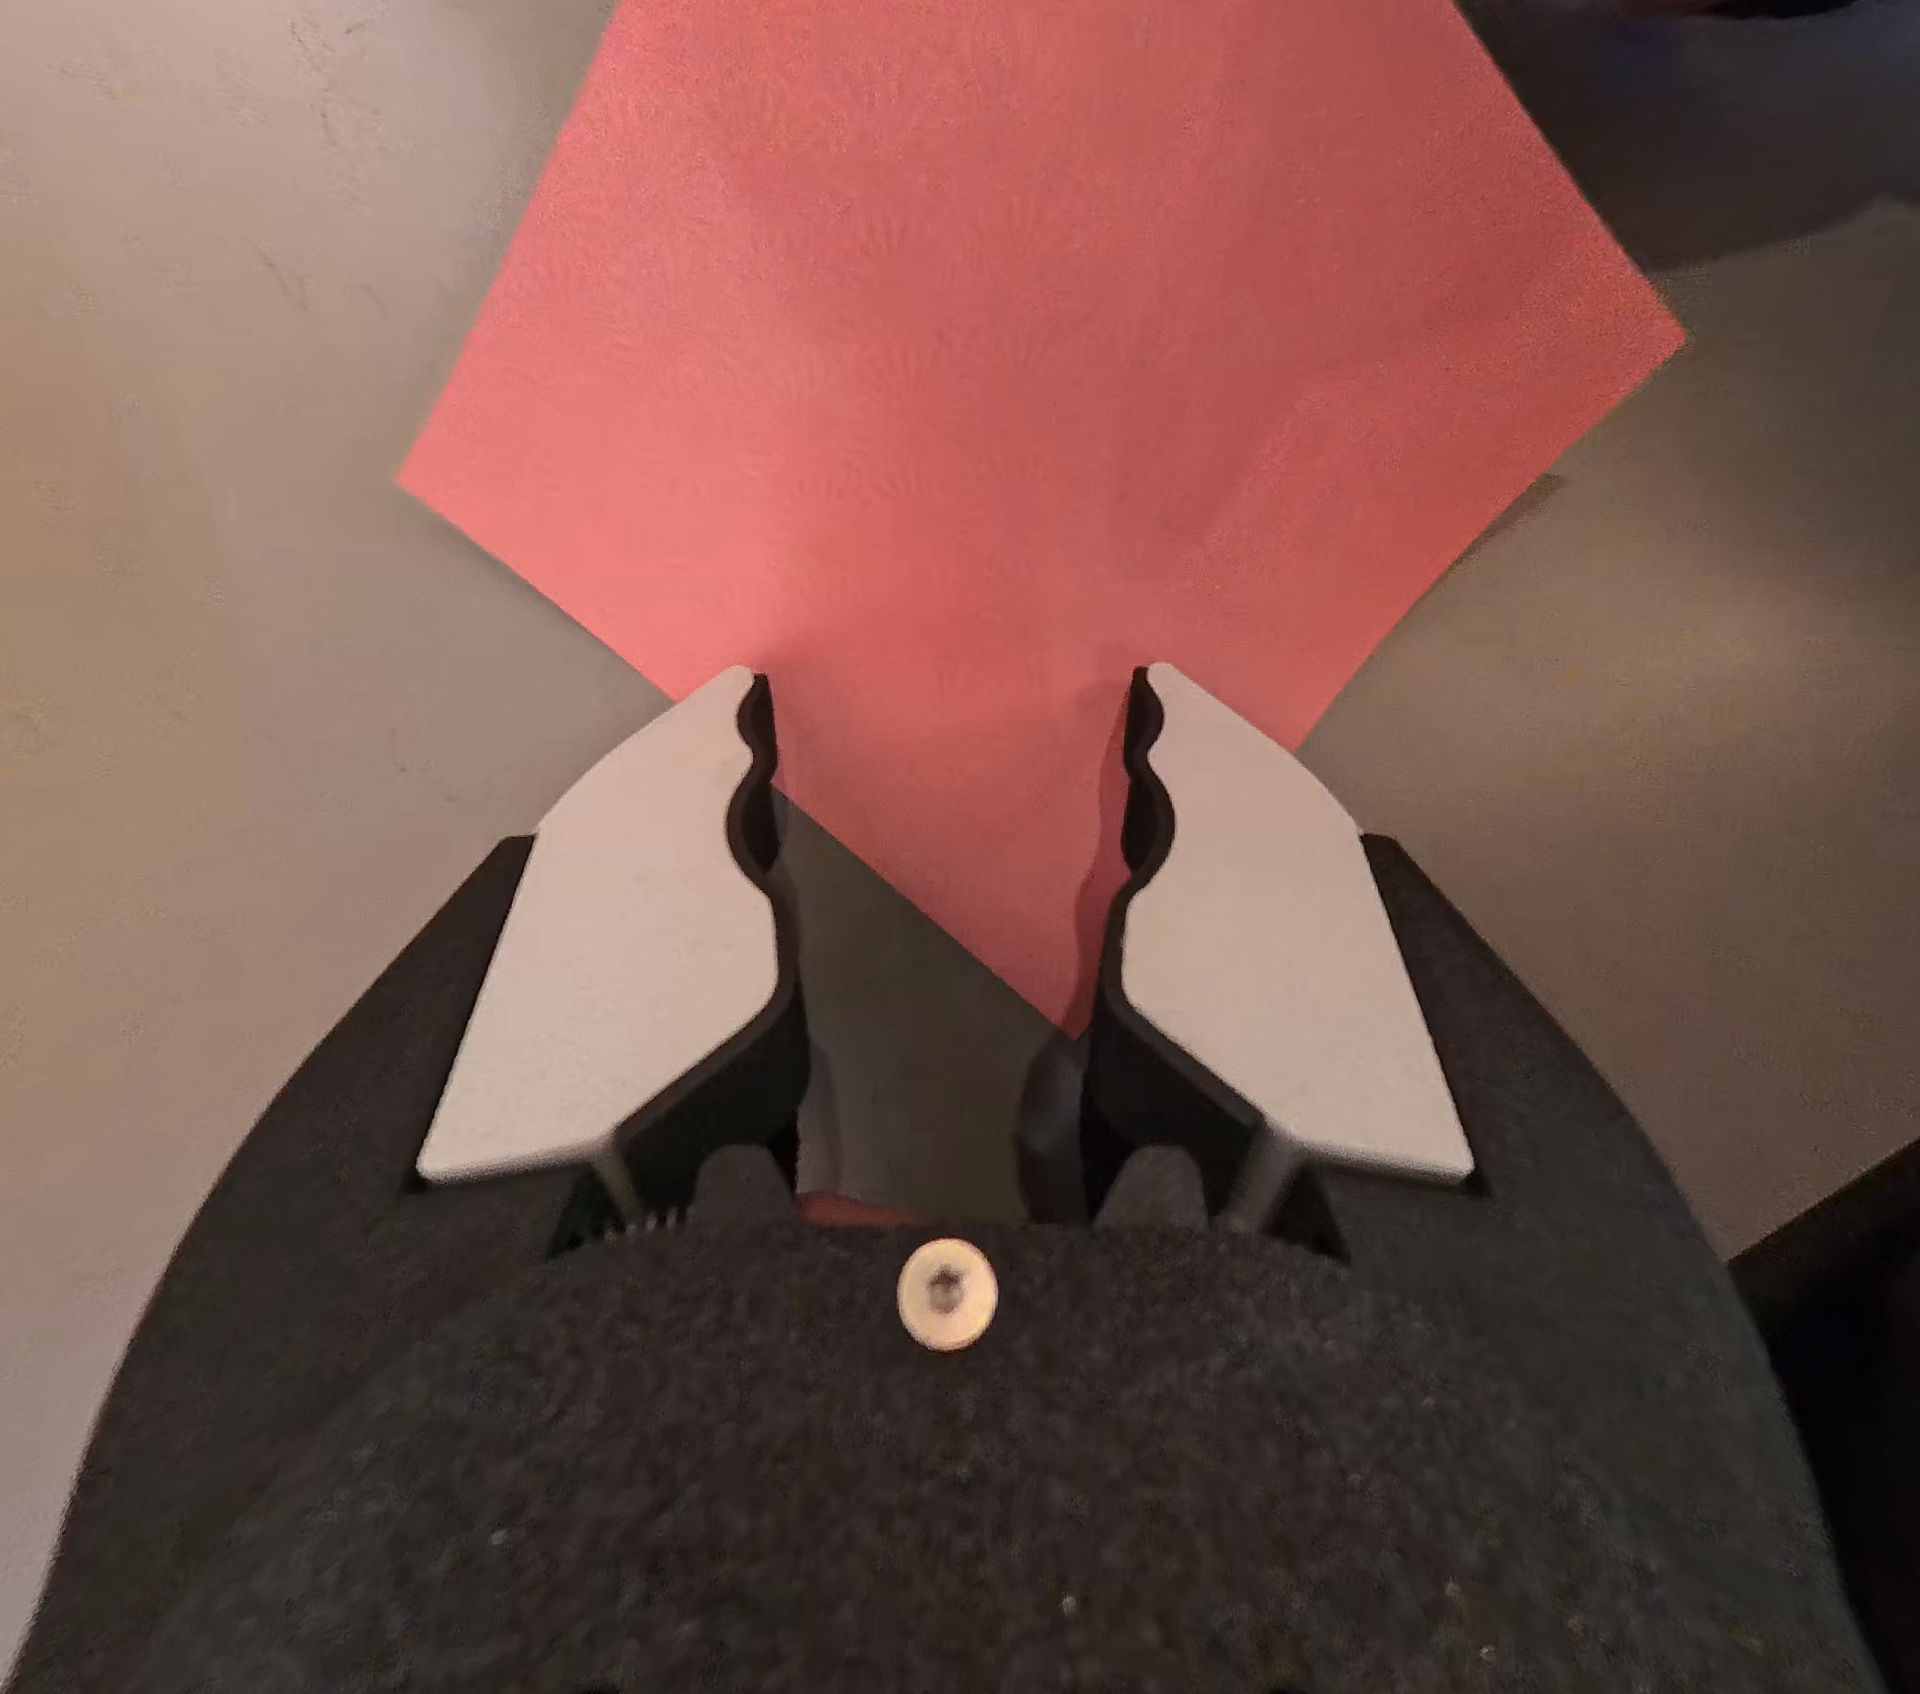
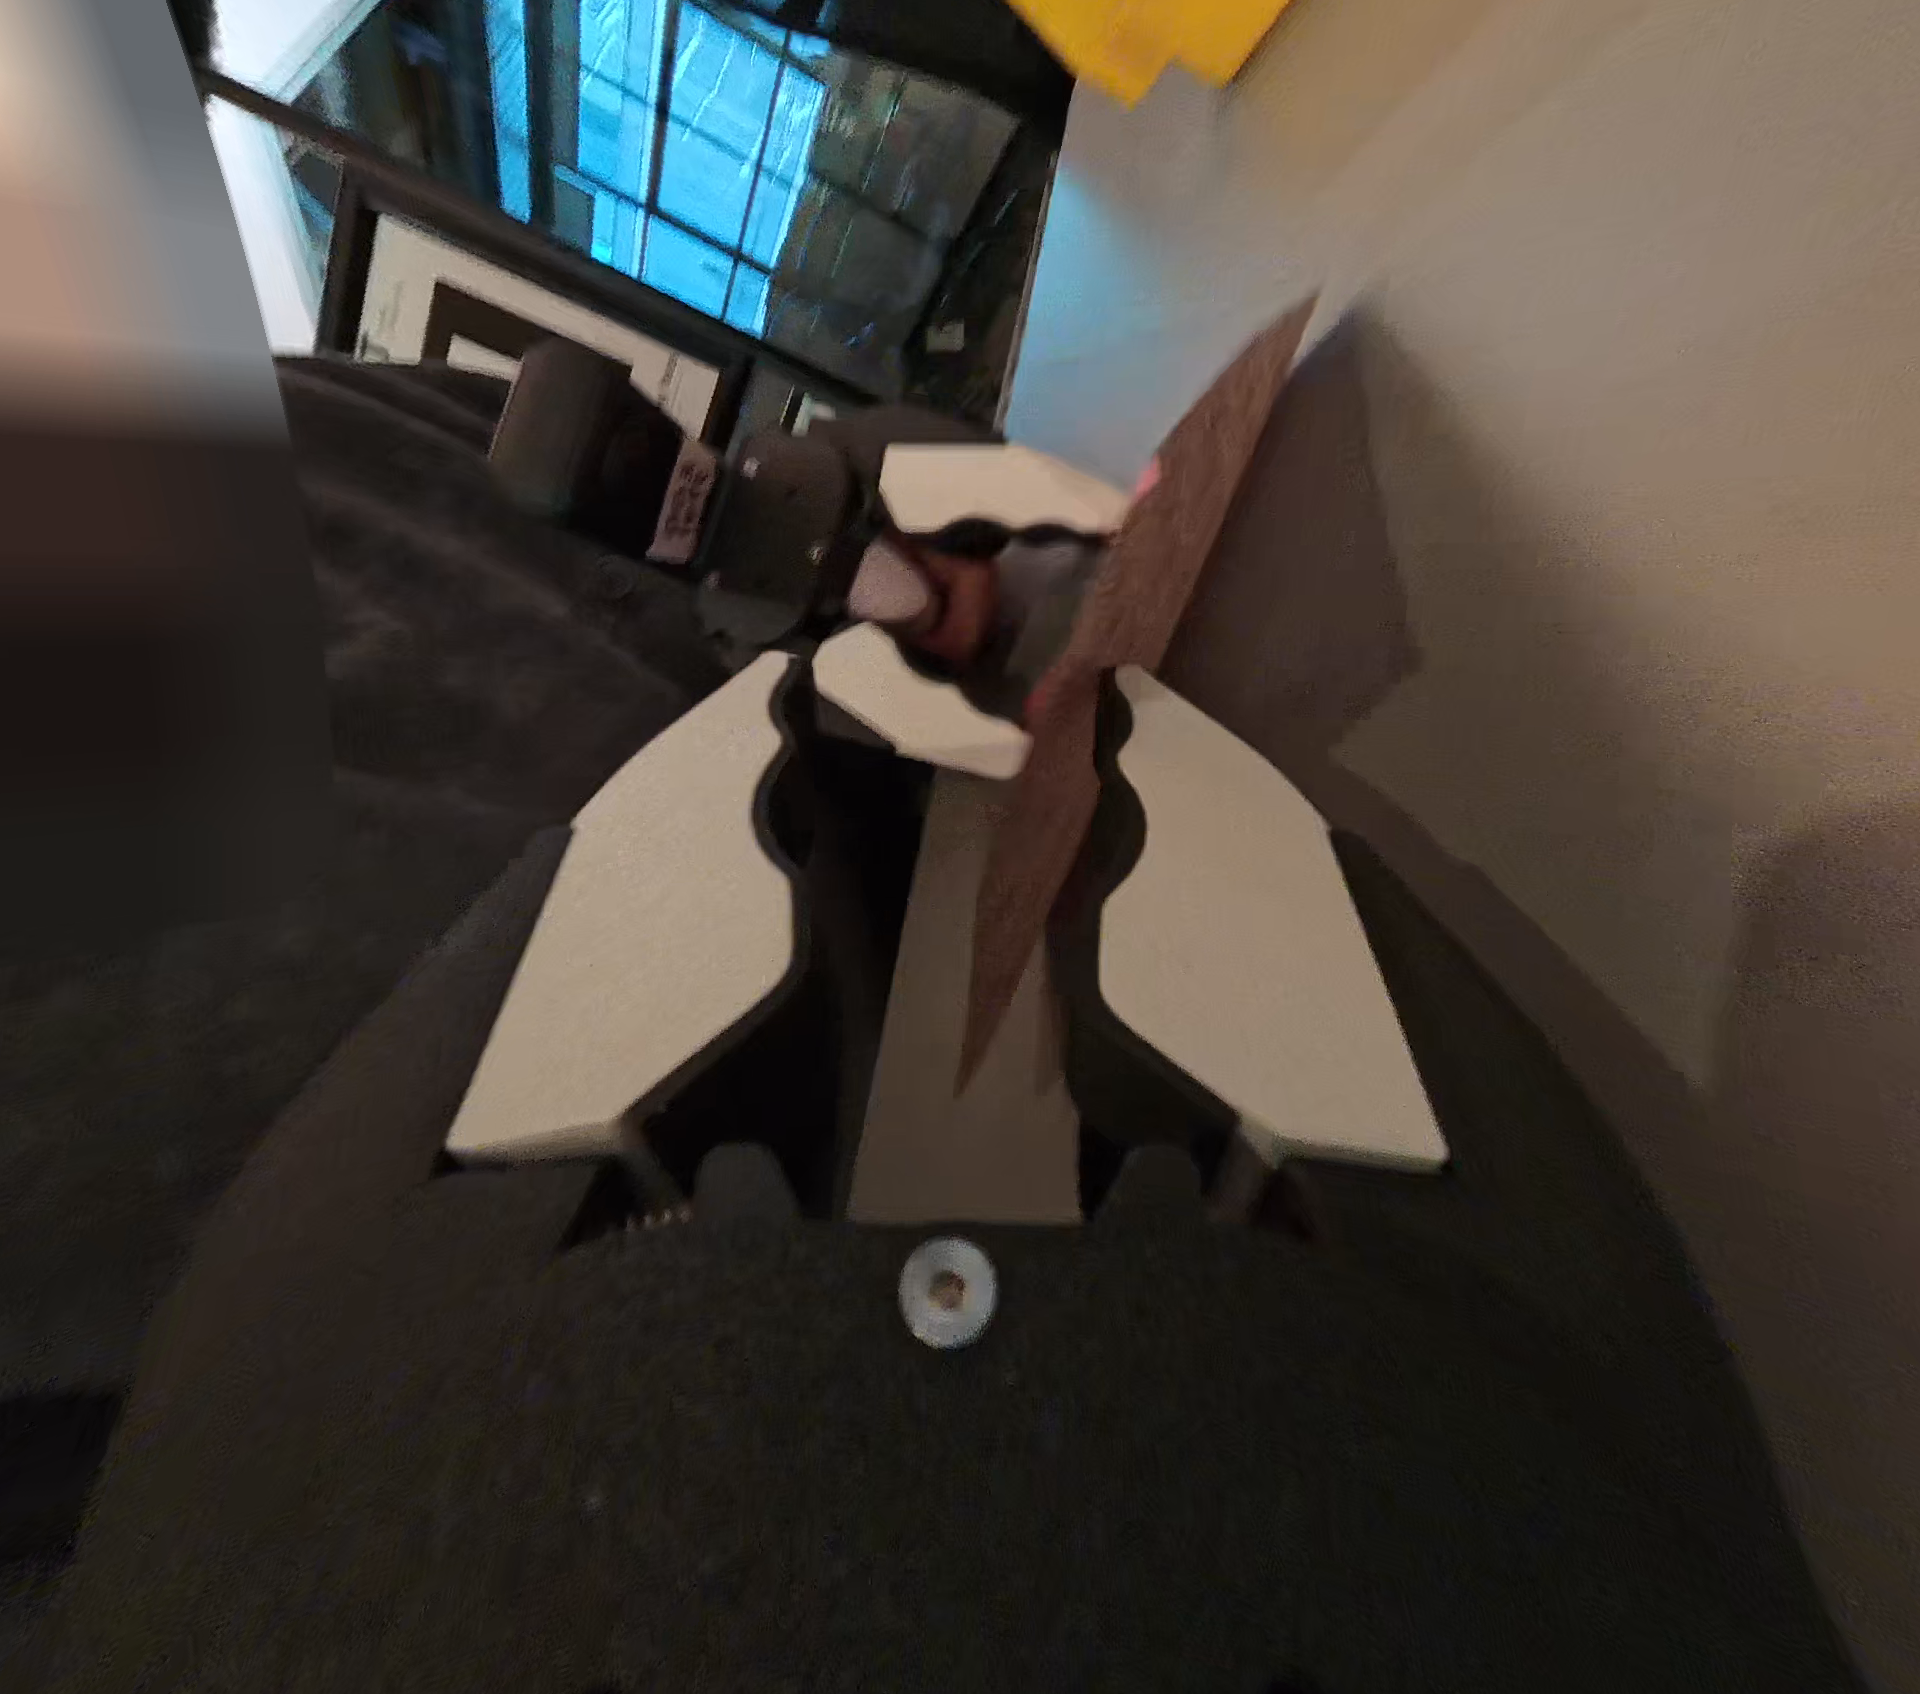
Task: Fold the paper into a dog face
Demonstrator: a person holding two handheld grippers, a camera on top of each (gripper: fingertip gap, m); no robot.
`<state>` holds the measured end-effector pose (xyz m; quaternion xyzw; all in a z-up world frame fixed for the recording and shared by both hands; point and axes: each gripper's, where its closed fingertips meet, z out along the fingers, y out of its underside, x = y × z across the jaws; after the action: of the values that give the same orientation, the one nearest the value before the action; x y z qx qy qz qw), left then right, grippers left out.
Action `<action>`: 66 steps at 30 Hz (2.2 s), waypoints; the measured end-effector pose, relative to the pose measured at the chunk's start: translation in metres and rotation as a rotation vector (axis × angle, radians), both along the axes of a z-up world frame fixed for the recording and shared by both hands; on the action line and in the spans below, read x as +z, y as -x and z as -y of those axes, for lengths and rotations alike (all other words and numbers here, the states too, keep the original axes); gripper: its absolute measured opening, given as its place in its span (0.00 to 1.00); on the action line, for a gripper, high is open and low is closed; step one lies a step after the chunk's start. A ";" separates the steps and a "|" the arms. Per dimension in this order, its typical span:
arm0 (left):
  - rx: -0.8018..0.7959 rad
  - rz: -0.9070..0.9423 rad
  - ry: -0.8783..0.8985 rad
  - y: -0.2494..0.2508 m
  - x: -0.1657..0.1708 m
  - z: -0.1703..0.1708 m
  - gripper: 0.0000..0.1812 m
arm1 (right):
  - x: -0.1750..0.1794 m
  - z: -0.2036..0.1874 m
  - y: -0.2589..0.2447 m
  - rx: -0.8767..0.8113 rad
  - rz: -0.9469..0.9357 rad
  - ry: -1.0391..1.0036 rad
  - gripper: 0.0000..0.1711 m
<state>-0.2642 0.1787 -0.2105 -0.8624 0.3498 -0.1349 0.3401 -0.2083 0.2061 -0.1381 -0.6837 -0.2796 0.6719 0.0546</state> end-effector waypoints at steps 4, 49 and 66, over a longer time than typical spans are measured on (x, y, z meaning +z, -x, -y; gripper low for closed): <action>-0.003 -0.002 0.002 0.000 0.000 0.001 0.36 | -0.012 -0.031 0.004 -0.112 0.105 -0.109 0.19; 0.007 0.001 0.002 -0.002 0.000 0.001 0.35 | -0.018 -0.021 0.001 -0.215 0.352 -0.569 0.00; -0.043 0.014 0.019 -0.002 0.000 0.009 0.38 | -0.072 0.038 0.029 -0.109 0.797 -0.899 0.00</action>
<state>-0.2620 0.1693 -0.2102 -0.8569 0.3646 -0.1515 0.3315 -0.2370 0.1685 -0.2101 -0.8060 -0.4997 0.1762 0.2639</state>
